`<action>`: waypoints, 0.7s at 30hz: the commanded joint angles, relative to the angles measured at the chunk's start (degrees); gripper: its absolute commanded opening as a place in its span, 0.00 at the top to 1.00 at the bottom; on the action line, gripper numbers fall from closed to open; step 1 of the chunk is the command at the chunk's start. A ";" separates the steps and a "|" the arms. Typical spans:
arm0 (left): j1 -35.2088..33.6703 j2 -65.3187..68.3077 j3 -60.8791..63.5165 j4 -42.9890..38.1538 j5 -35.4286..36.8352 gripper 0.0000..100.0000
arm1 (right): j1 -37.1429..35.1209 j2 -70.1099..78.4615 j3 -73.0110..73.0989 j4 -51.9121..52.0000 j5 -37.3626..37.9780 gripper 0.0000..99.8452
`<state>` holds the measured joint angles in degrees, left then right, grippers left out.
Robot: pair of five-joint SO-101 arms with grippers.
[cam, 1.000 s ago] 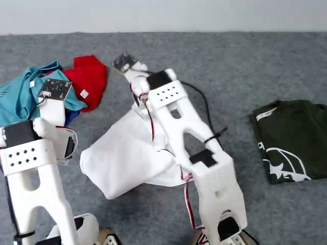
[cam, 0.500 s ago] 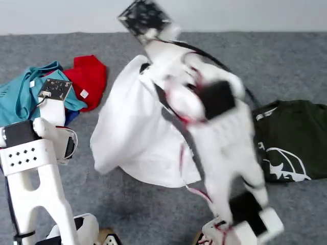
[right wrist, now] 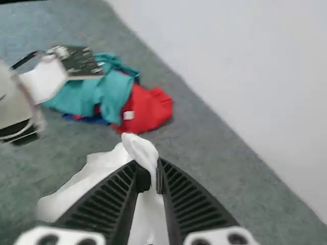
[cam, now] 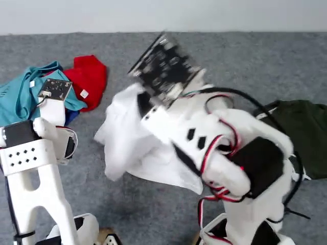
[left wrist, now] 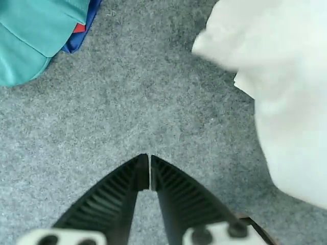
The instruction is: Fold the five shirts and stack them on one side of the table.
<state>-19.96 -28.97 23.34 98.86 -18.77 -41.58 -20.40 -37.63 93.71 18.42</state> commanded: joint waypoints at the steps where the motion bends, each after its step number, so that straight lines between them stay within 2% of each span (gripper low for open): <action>1: 0.44 -1.32 -4.79 -0.35 0.18 0.98 | -1.36 1.89 1.49 0.40 0.70 0.99; 5: 0.53 -1.32 -8.66 1.49 2.46 0.98 | -1.27 6.20 7.38 -2.24 0.70 0.99; 10: 0.44 -1.23 -5.49 1.41 2.55 0.98 | -0.84 7.87 10.11 -4.62 0.70 0.99; 17: 0.53 -0.88 -4.62 0.62 2.55 0.98 | 7.16 7.52 10.02 -6.55 0.44 0.99; 21: 0.53 -0.88 -4.18 0.62 2.55 0.98 | 17.36 8.13 10.11 -8.92 0.18 0.99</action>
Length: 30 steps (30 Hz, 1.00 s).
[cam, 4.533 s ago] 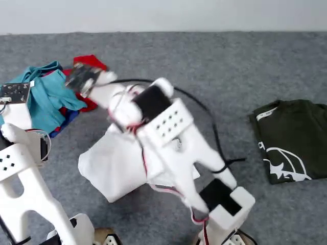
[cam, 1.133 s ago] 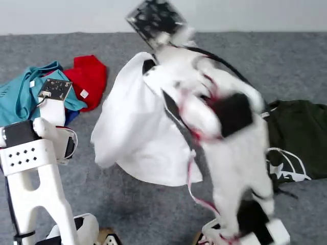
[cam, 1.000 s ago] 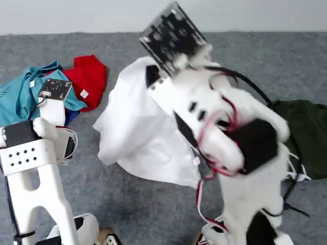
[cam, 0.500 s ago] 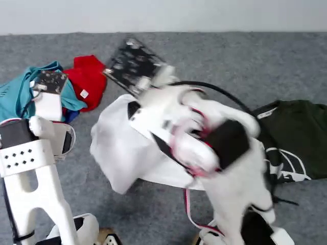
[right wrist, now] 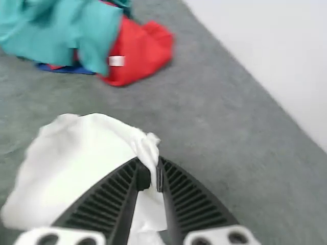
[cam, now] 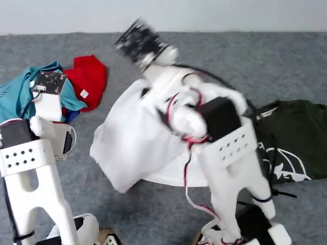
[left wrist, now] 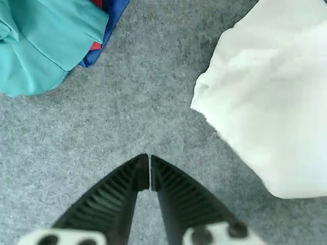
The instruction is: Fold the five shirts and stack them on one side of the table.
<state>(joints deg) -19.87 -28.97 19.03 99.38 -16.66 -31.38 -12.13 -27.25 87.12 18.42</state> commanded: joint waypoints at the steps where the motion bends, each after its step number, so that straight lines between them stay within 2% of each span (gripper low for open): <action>1: 0.44 -0.97 0.57 0.09 0.44 0.98 | 10.42 -0.13 -0.09 -3.03 0.09 0.99; 8: 0.44 -0.88 0.84 0.09 0.44 0.98 | 34.24 -0.13 -0.09 -4.53 -3.25 0.99; 12: 2.81 -0.88 0.84 0.09 0.44 0.98 | 40.22 -0.13 0.00 -0.57 -3.16 0.99; 15: 13.54 -0.79 0.84 0.09 0.44 0.98 | 40.31 -0.04 0.44 1.71 -3.08 0.99; 18: 30.24 -0.70 1.01 -2.20 0.44 0.98 | 40.31 -0.13 2.02 1.10 -3.08 0.99; 22: 47.47 -0.70 8.04 -11.69 0.44 0.97 | 40.66 -0.31 6.15 -0.75 -3.08 0.99; 25: 52.84 -0.70 15.87 -21.19 0.79 0.92 | 40.75 -0.13 8.00 -0.75 -3.34 0.99; 30: 54.68 -0.70 22.99 -33.67 2.73 0.88 | 46.11 -0.13 11.25 -2.42 -3.60 0.99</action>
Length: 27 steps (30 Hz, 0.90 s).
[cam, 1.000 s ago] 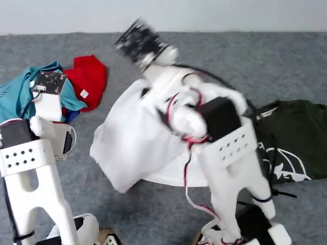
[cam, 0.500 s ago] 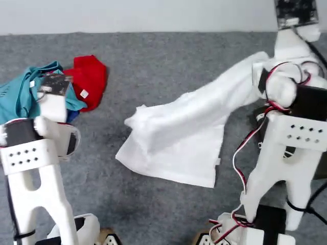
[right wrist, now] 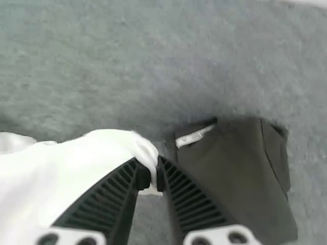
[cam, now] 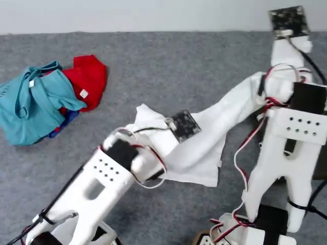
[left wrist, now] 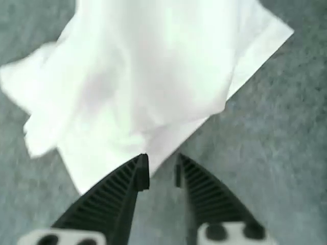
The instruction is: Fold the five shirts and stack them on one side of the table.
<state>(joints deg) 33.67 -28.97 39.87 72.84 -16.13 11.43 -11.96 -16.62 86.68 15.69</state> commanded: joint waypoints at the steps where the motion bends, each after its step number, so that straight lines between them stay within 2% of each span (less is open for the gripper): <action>1: 1.14 -0.70 3.47 -10.02 3.96 0.87 | 5.05 -0.31 1.05 -2.07 -0.88 0.99; 3: 0.88 -0.70 7.52 -16.53 7.56 0.87 | 7.78 -0.48 1.49 -1.80 -0.88 0.99; 5: 0.53 -0.70 12.09 -21.54 8.18 0.87 | 10.07 -0.75 1.49 -1.71 -0.79 0.99; 12: -0.09 -0.70 17.98 -23.65 6.33 0.87 | 12.35 -0.40 1.58 -1.71 -0.70 0.99; 17: -0.26 0.26 20.00 -30.24 6.33 0.87 | 12.18 -0.75 1.58 -1.63 -0.79 0.99; 22: -6.24 12.31 18.77 -37.19 6.33 0.87 | 12.18 -0.75 1.58 0.13 -0.79 0.99; 24: -7.47 18.37 14.64 -35.16 6.33 0.87 | 12.18 -0.84 1.58 0.31 -0.79 0.99; 27: -6.95 25.93 4.97 -26.46 6.15 0.87 | 12.18 -0.84 1.58 0.22 -0.79 0.99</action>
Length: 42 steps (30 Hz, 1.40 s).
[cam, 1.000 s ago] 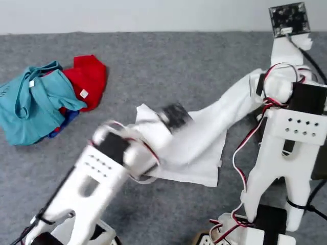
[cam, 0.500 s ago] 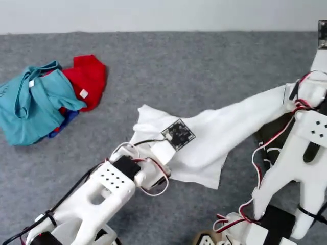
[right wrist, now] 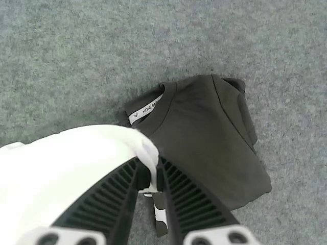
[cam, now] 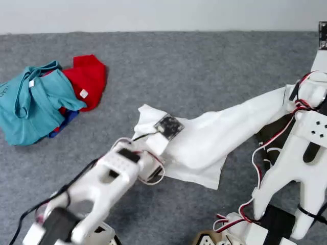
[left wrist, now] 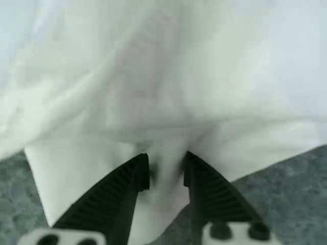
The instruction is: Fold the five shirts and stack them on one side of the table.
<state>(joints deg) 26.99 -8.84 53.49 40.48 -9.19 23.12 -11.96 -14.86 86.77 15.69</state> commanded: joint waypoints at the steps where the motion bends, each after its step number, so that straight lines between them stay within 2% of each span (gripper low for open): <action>1: 0.09 8.70 -11.03 7.91 -0.79 0.87 | 0.48 -0.84 -0.18 0.04 -0.79 0.99; 7: 0.70 24.26 -28.62 22.95 -1.05 0.89 | 0.48 -0.40 -0.18 0.13 -0.88 0.99; 10: 0.79 29.45 -35.82 30.24 -1.05 0.96 | 0.48 -0.40 -0.18 0.13 -0.88 0.99; 11: 0.62 30.77 -37.76 32.26 -1.05 0.99 | 0.48 -0.40 -0.18 0.13 -0.88 0.99; 16: 0.18 32.70 -41.19 40.18 -1.67 0.99 | 0.48 -0.40 -0.18 0.13 -0.88 0.99; 19: 0.18 32.62 -41.19 42.29 -4.75 0.99 | 0.48 -0.40 -0.18 0.13 -0.88 0.99; 24: -2.02 32.44 -41.45 45.45 -5.10 0.99 | 0.48 -0.40 -0.18 0.22 -0.88 0.99; 30: -13.36 28.57 -41.45 48.70 -5.10 0.99 | 0.48 -0.40 -0.18 0.22 -0.79 0.99; 35: -21.27 23.47 -41.54 48.35 -6.15 0.99 | -1.01 -0.40 -0.09 0.31 -0.79 0.99; 39: -22.07 20.40 -41.45 45.45 -8.53 0.99 | -5.41 -0.84 3.69 -0.22 -0.79 0.99; 42: -19.78 17.85 -41.36 46.15 -7.82 0.98 | -7.96 -0.84 5.80 -0.31 -0.79 0.99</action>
<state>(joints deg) 5.89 13.41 13.05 86.64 -16.57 17.49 -11.96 -9.58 86.77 15.34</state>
